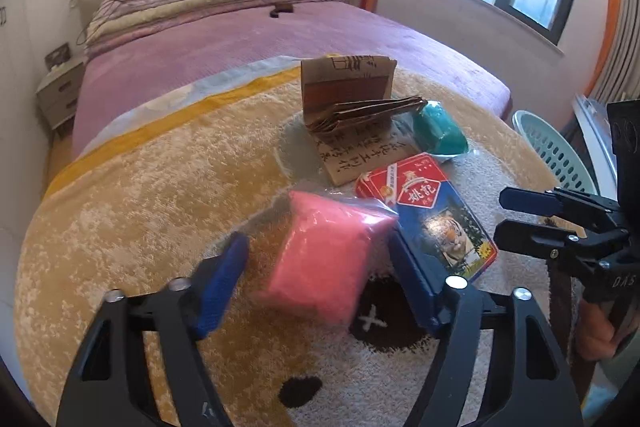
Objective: Collect trash
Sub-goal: 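Grasp the pink plastic bag with the left tool while the right tool grasps the tiger-print box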
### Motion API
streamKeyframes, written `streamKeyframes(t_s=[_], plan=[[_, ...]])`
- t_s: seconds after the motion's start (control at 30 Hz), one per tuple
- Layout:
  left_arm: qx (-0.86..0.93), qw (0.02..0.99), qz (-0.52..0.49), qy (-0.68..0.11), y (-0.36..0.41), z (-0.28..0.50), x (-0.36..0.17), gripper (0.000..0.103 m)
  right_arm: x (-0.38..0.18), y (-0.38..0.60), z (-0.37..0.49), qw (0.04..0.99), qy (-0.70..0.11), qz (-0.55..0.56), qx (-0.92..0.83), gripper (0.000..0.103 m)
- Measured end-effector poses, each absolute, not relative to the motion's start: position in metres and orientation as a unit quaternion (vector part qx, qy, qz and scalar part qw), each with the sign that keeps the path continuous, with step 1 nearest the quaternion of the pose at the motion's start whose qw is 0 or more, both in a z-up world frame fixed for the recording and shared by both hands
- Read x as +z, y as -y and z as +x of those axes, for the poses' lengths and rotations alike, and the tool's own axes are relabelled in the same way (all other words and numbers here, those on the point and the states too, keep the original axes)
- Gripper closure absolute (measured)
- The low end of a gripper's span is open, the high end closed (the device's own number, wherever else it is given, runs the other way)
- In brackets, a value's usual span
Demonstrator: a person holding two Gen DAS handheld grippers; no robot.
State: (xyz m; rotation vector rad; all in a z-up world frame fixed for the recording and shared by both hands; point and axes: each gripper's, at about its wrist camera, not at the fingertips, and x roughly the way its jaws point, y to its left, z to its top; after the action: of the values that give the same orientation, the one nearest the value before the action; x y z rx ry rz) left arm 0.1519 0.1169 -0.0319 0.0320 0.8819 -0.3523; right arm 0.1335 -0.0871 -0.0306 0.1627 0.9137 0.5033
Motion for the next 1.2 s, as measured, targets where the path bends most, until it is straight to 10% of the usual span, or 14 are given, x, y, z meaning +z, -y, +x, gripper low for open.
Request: streamKeyframes(t_s=[0.13, 0.73, 0.83, 1.2], plan=[[-0.142, 0.891, 0.022, -0.432, -0.115, 0.145, -0.034, 0.066, -0.027, 0.082, 0.127, 0.874, -0.421, 0.063, 0.235, 0.037], [-0.021, 0.919, -0.151, -0.364, -0.175, 0.072, -0.026, 0.066, -0.035, 0.012, 0.133, 0.874, -0.454, -0.008, 0.172, 0.029], [-0.018, 0.923, -0.137, -0.359, -0.169, 0.072, -0.024, 0.066, -0.035, 0.01, 0.132, 0.876, -0.45, -0.014, 0.175, 0.043], [-0.051, 0.924, -0.102, -0.366, -0.115, 0.055, -0.014, 0.066, -0.014, 0.041, 0.073, 0.89, -0.407, -0.021, 0.202, 0.044]])
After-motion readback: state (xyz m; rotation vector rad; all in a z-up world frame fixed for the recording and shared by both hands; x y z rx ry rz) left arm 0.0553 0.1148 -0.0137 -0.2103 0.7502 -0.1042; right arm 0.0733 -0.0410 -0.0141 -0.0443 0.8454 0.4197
